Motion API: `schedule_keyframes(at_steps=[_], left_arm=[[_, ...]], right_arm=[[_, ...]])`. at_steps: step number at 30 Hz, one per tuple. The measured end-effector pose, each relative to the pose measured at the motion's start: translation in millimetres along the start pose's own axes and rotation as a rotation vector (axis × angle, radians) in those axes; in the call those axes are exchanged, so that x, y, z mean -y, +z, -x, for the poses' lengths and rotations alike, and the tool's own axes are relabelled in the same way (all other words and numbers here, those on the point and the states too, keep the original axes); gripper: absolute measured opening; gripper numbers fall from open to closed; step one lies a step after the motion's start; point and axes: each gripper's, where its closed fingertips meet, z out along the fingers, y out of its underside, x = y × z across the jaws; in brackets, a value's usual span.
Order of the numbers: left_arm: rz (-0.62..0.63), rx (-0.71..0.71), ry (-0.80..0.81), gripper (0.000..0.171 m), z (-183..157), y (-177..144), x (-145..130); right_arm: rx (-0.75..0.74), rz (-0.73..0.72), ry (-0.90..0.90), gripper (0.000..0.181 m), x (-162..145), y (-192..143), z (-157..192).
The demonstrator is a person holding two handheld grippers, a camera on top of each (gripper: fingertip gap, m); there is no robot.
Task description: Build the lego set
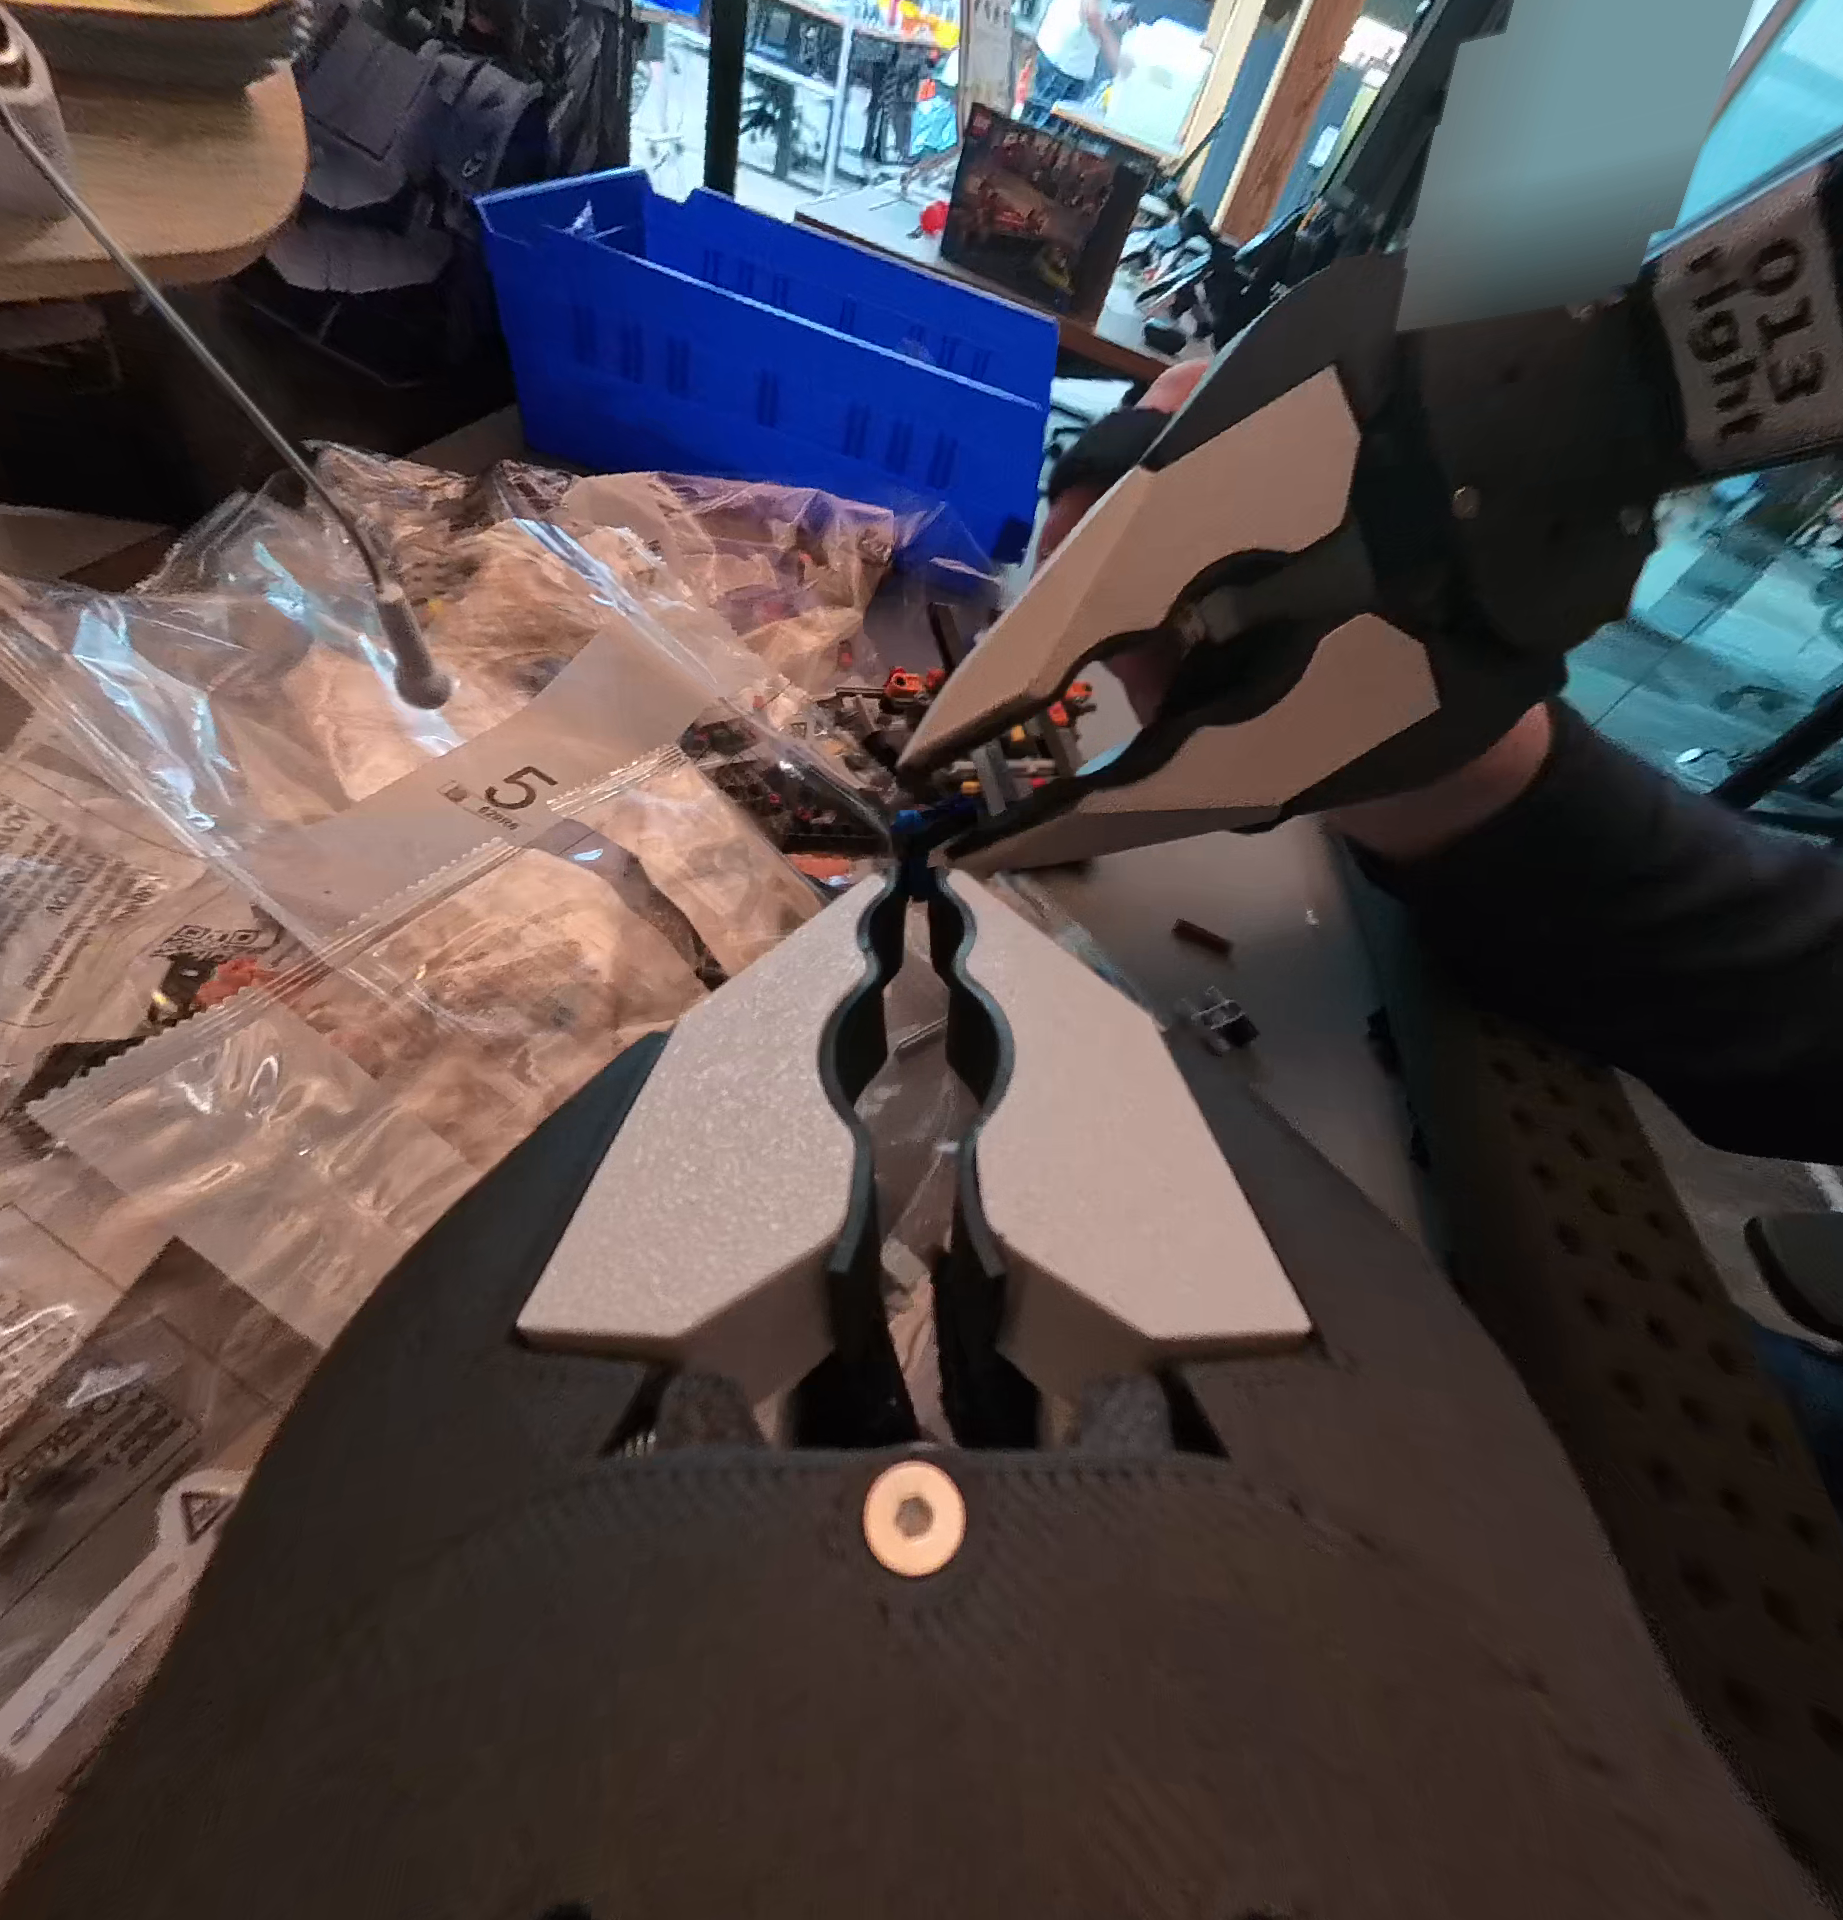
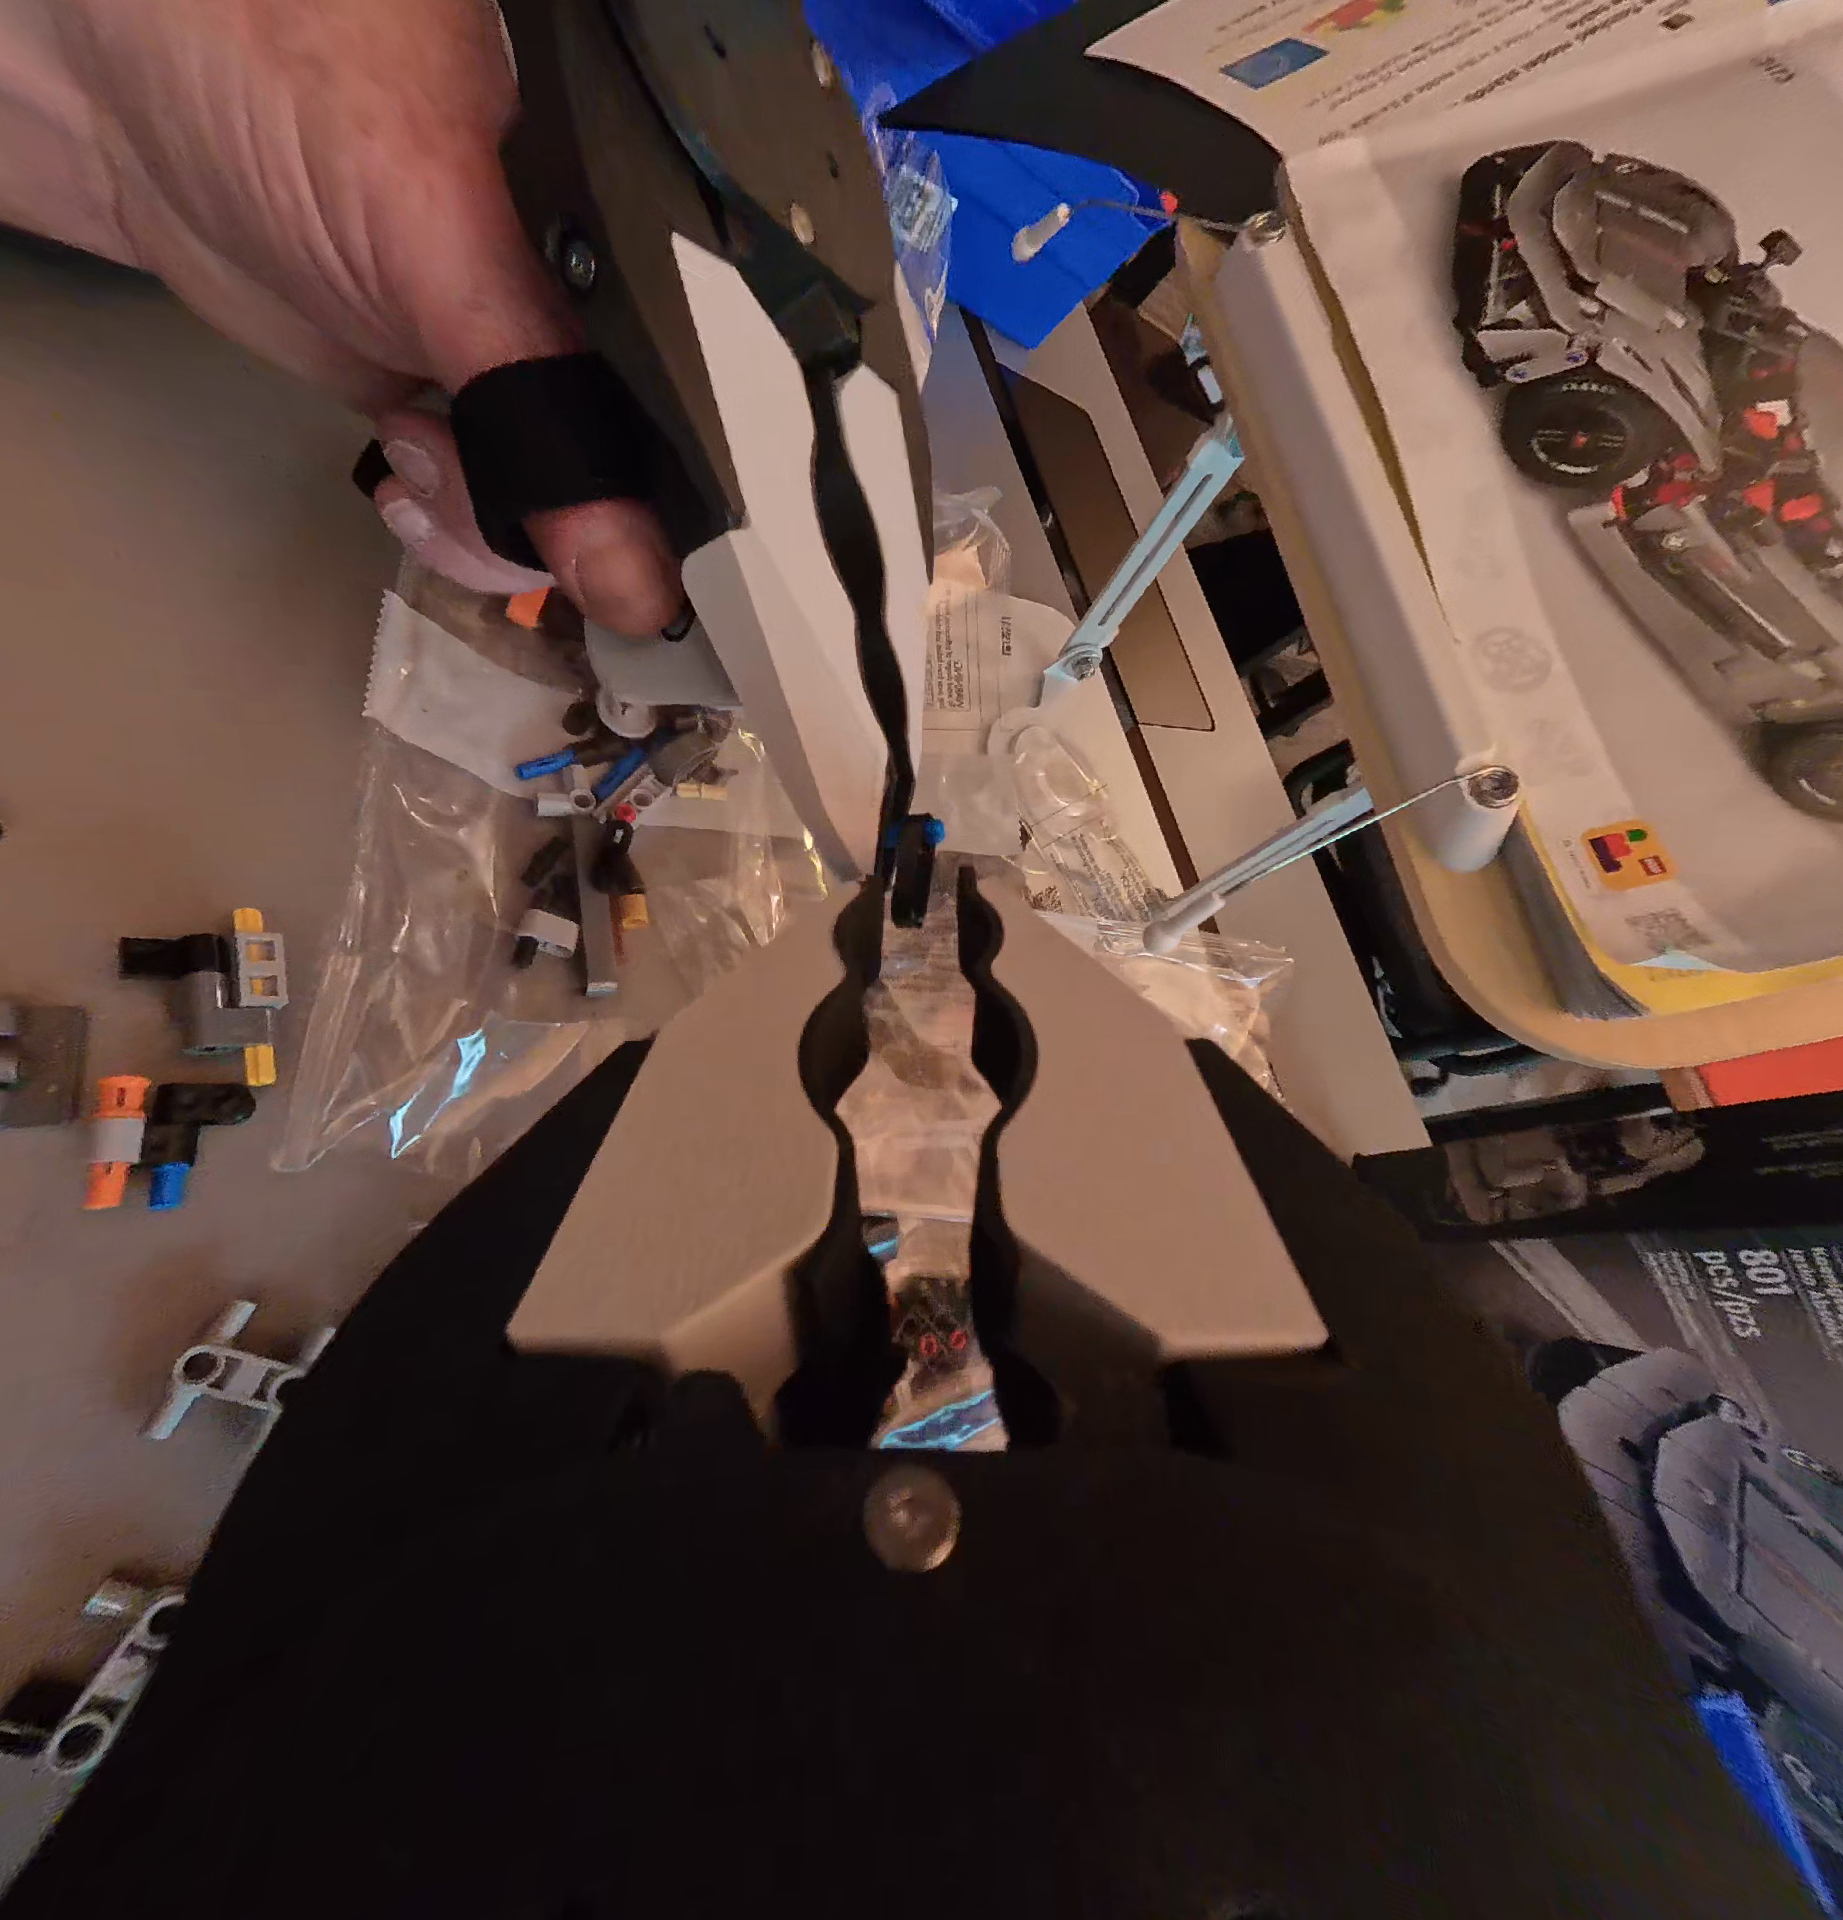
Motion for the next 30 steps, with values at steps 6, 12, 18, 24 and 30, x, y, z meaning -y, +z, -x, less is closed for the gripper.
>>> schedule_keyframes(at_steps=[6,12,18,24,30], left_arm=[[0.012,-0.002,0.028,0.003,-3,0,0],[-0.008,0.022,0.054,0.001,-1,-5,5],[0.036,0.075,0.104,0.001,3,-7,4],[0.311,0.106,0.315,0.001,-10,22,-40],[0.163,0.110,0.135,0.002,15,-5,-22]], right_arm=[[-0.034,0.031,-0.039,0.002,2,2,0],[-0.107,0.042,0.003,0.001,7,4,-6],[-0.115,0.024,0.109,0.001,8,7,-9],[-0.180,-0.048,0.295,0.000,1,-13,-43],[-0.032,-0.002,0.344,0.000,-22,-10,-30]])
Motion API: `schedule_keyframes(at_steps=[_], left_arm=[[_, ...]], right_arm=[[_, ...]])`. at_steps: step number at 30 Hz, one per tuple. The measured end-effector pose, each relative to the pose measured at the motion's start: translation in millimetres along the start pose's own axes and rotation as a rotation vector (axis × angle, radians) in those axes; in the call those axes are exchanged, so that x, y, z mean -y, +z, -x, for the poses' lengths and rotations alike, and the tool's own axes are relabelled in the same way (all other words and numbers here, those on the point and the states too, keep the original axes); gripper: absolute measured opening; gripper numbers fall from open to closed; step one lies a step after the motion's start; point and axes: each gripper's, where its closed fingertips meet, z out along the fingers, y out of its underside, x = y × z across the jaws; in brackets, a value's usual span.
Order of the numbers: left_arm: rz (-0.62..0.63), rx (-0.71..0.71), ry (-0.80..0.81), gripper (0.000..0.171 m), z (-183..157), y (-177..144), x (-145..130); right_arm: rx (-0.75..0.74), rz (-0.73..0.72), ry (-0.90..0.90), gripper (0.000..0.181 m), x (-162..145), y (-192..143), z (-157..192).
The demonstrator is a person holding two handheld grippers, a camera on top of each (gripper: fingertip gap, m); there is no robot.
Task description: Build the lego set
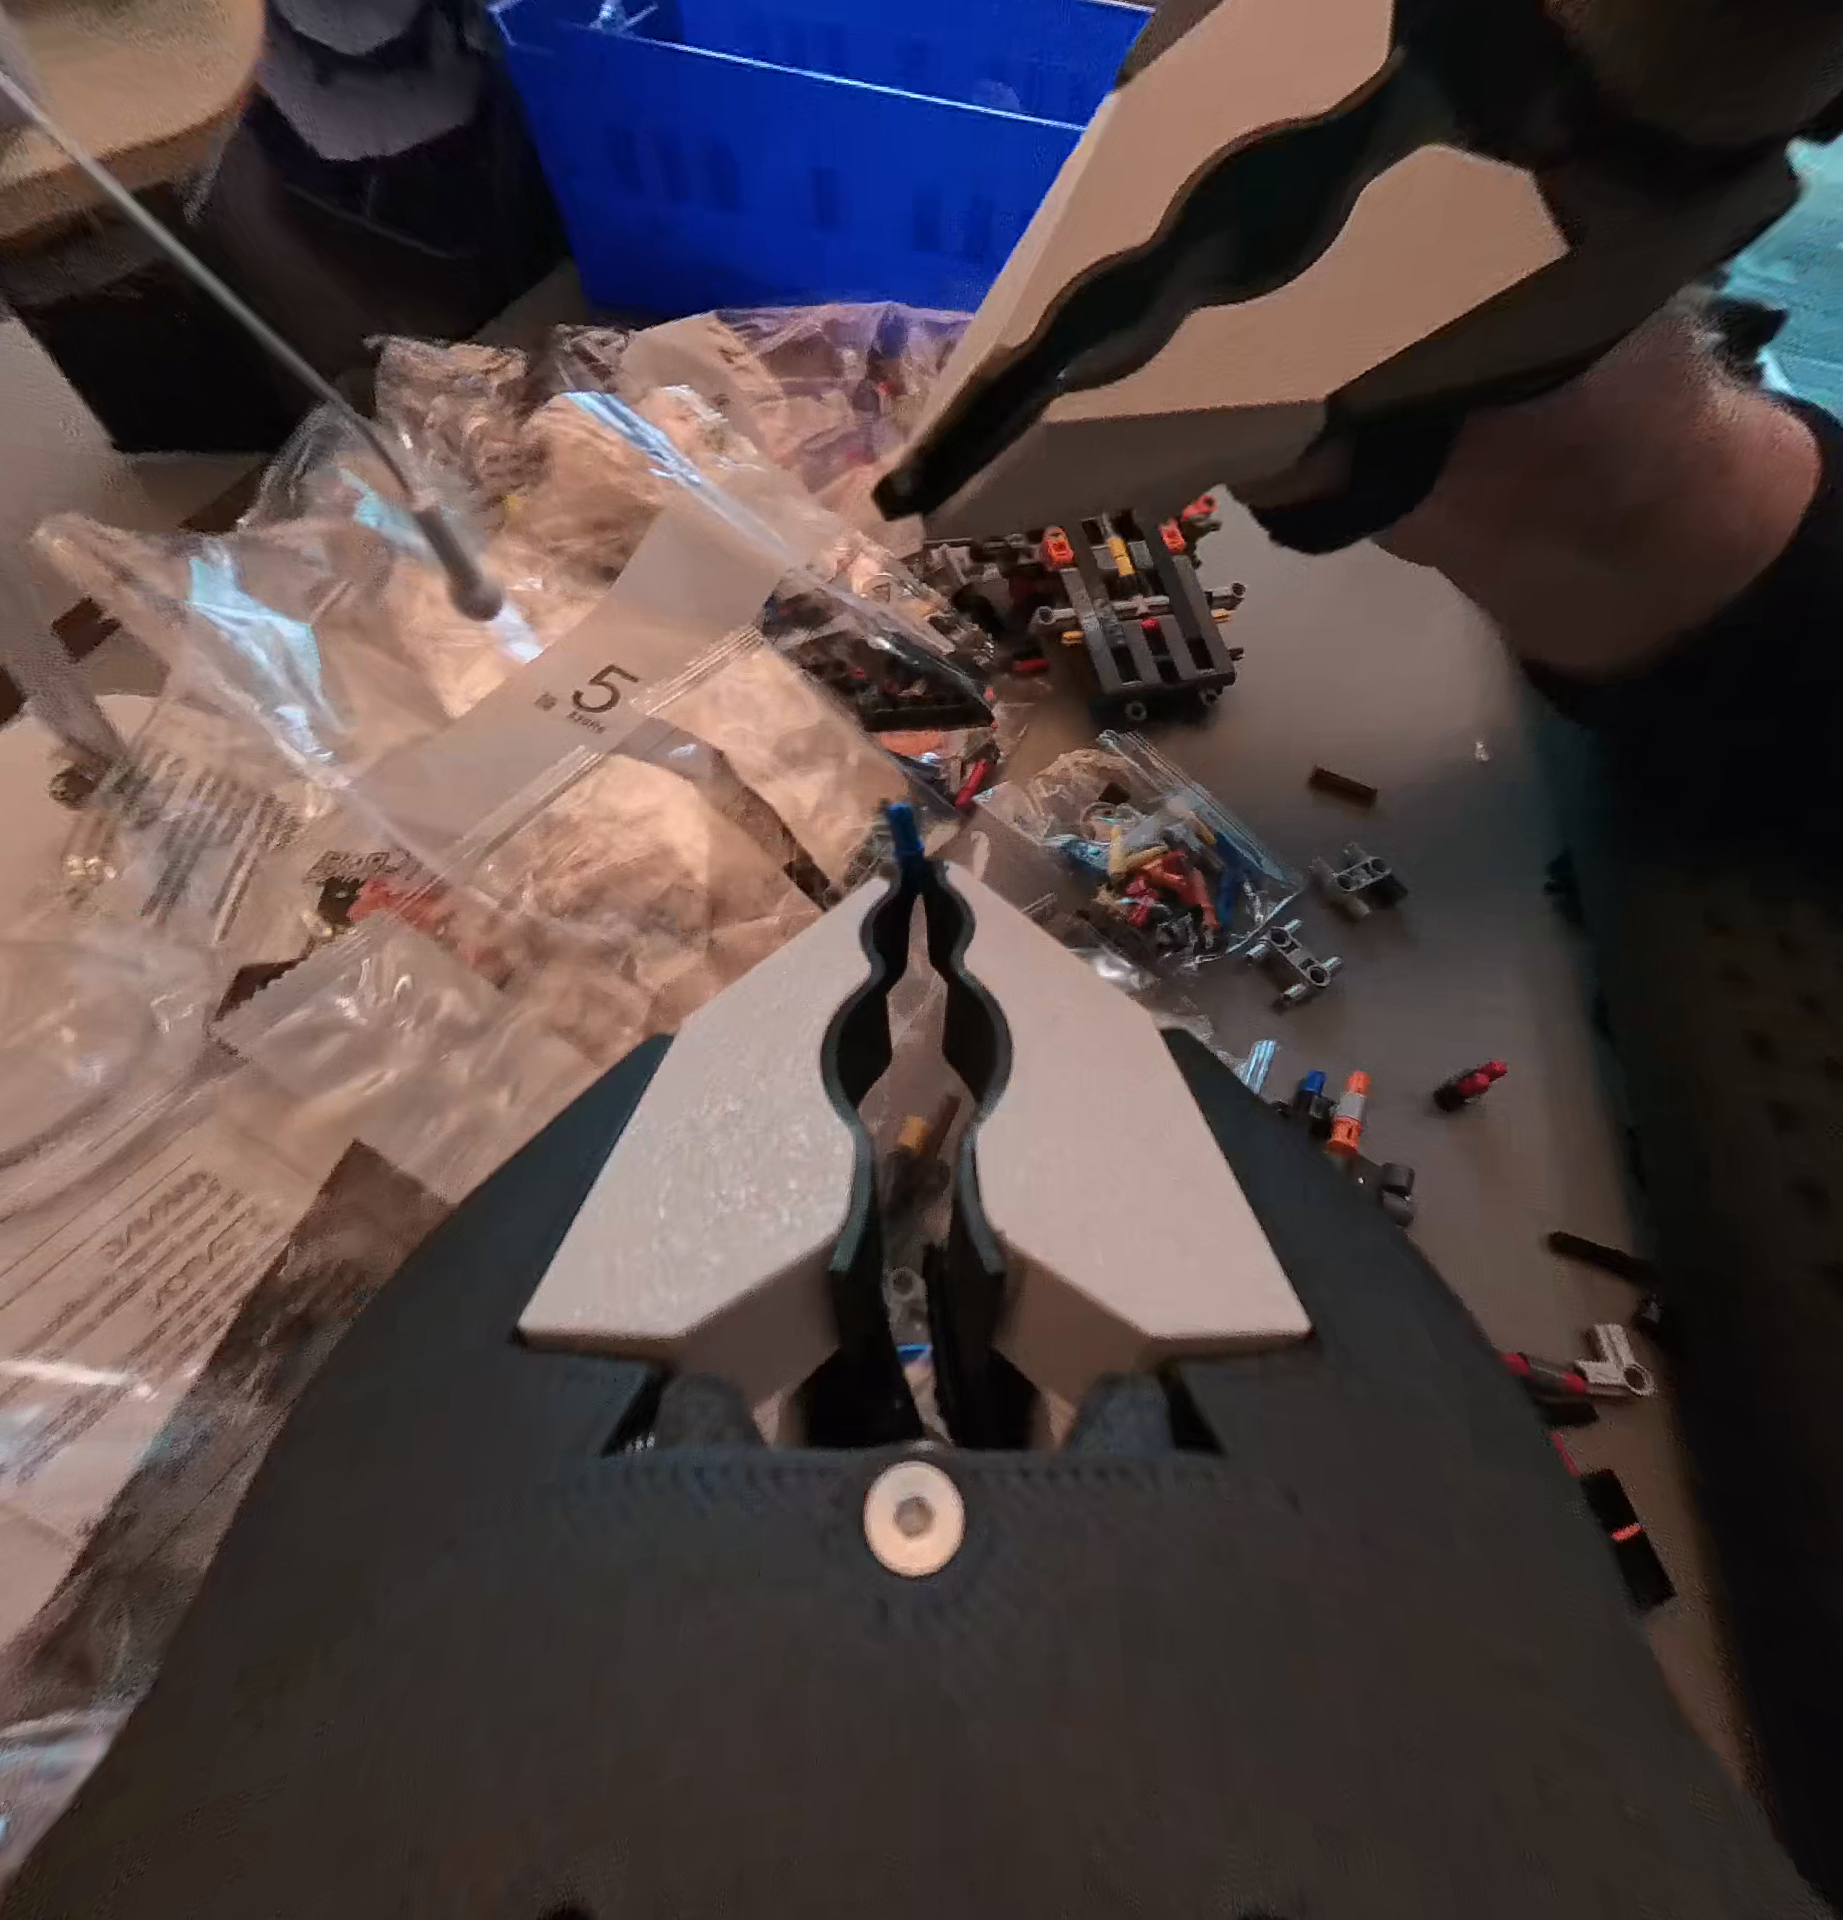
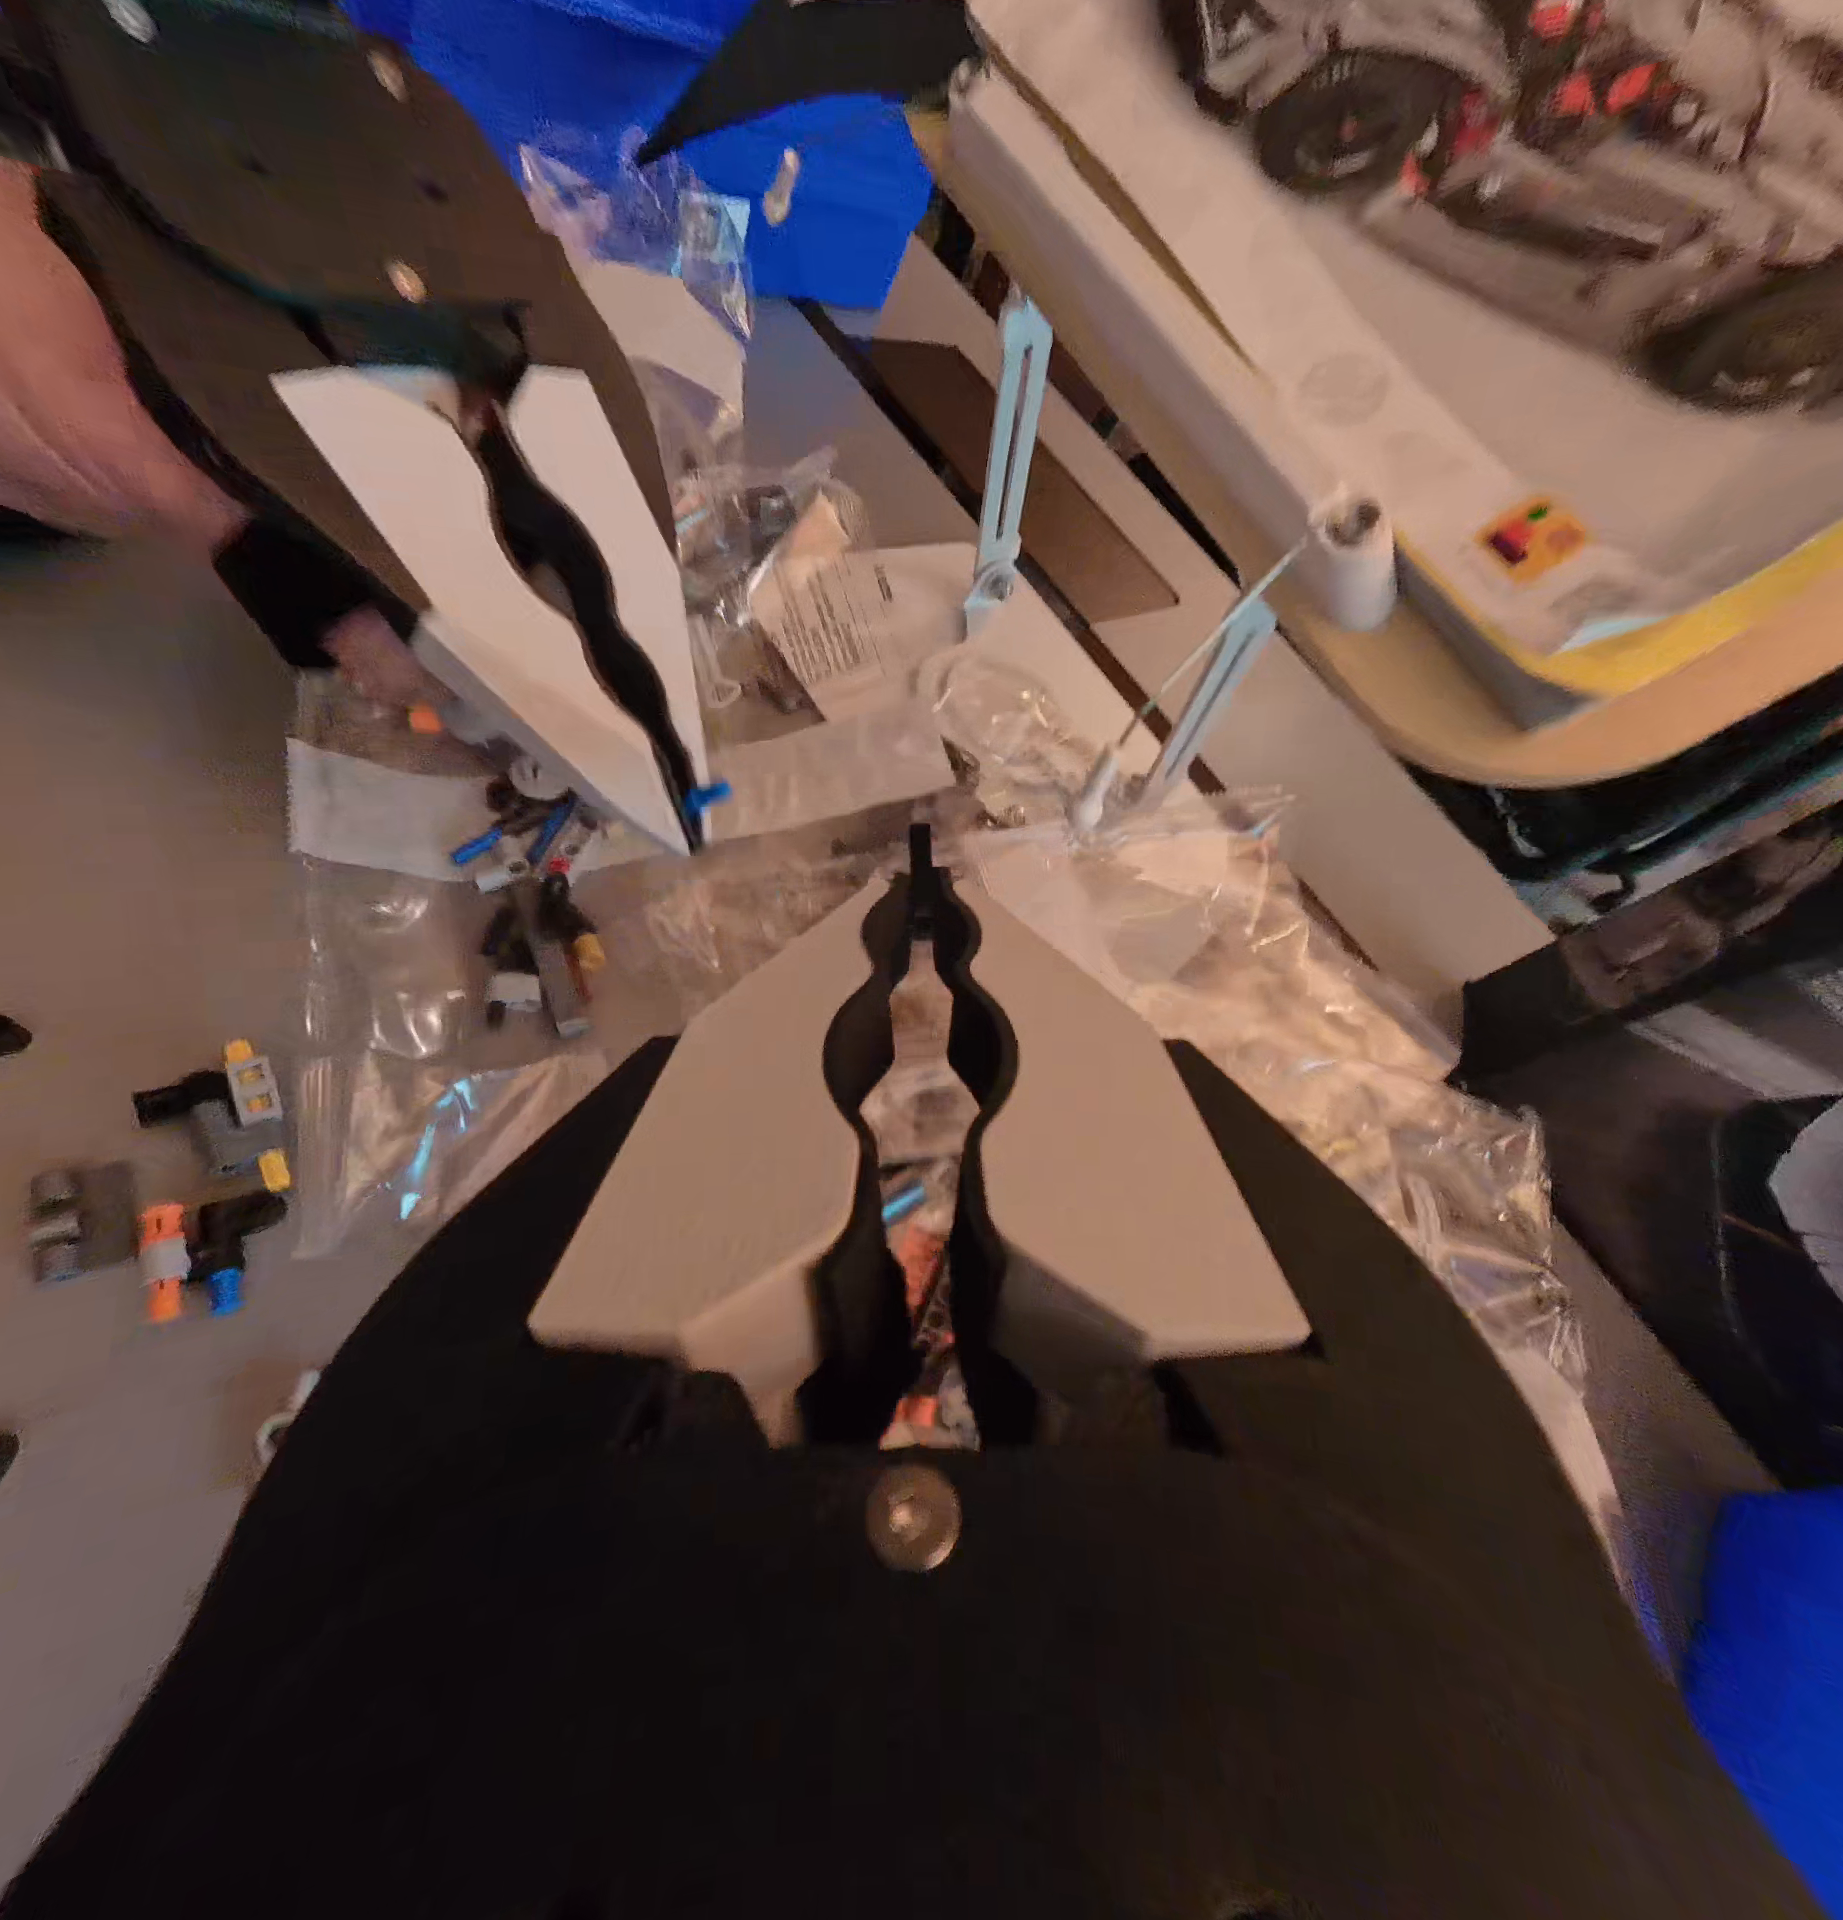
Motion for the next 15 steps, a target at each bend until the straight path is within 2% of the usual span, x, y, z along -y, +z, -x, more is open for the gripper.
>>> schedule_keyframes(at_steps=[3,7,9,15], left_arm=[[0.024,0.097,0.038,0.002,11,-4,2],[0.109,0.185,0.024,0.002,32,-6,-18],[0.088,0.210,-0.002,0.002,40,-9,-17],[0.069,0.241,-0.036,0.002,47,-17,-14]], right_arm=[[0.134,0.115,-0.014,0.000,-26,4,15],[0.297,0.275,-0.045,0.000,-56,11,46],[0.368,0.325,-0.070,0.000,-63,14,63],[0.421,0.394,-0.086,0.000,-71,38,86]])
